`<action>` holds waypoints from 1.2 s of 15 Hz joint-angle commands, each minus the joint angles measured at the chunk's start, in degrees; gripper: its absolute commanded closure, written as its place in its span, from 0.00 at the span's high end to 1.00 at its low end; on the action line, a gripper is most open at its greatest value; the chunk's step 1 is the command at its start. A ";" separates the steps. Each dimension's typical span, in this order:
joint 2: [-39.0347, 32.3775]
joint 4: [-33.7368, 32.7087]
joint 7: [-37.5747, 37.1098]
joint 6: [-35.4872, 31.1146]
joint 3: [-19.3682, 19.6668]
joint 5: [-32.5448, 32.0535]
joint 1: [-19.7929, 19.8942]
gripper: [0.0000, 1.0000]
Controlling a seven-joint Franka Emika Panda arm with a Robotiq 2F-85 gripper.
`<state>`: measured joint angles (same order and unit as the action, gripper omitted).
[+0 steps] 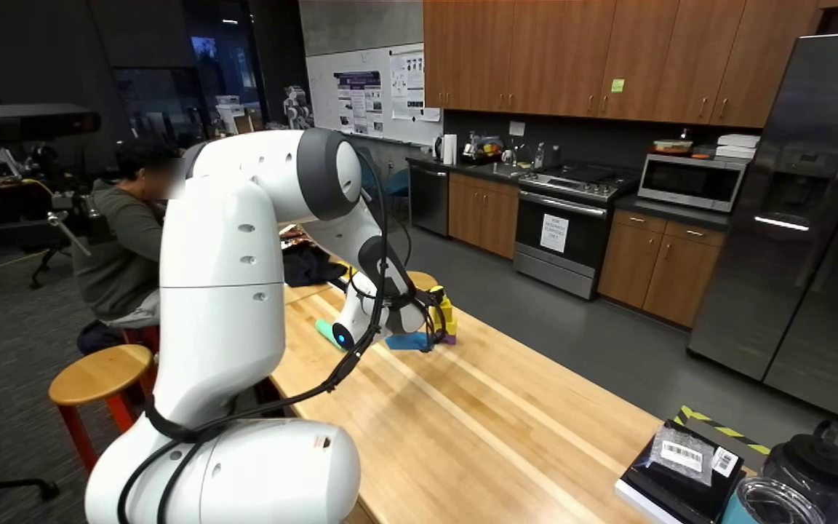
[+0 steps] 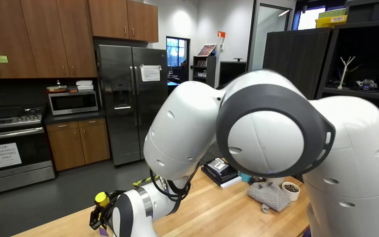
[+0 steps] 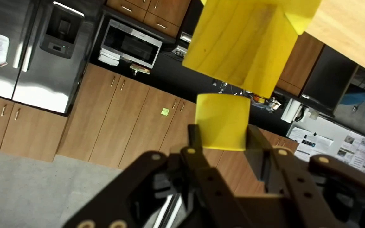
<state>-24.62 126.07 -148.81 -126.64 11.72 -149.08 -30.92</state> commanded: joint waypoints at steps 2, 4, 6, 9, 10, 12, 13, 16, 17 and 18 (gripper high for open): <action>2.83 2.77 -0.12 3.73 -3.72 0.00 2.59 0.14; 2.84 3.07 -0.12 4.55 -4.86 0.00 3.49 0.14; 2.88 3.31 -0.11 4.90 -6.04 0.00 4.54 0.14; 2.84 3.61 -0.10 5.11 -7.42 0.00 6.05 0.14; 2.81 3.68 -0.10 5.06 -7.62 0.00 6.33 0.14; 2.75 3.80 -0.11 5.06 -8.11 0.00 7.02 0.14; 2.73 3.87 -0.11 5.06 -8.24 0.00 7.28 0.14; 2.68 3.88 -0.11 4.94 -8.40 0.00 7.71 0.14; 2.63 3.82 -0.11 4.84 -8.25 0.00 7.62 0.14; 2.61 3.75 -0.11 4.63 -8.20 0.00 7.62 0.25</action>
<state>-23.84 128.32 -148.81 -122.06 4.00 -149.08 -24.02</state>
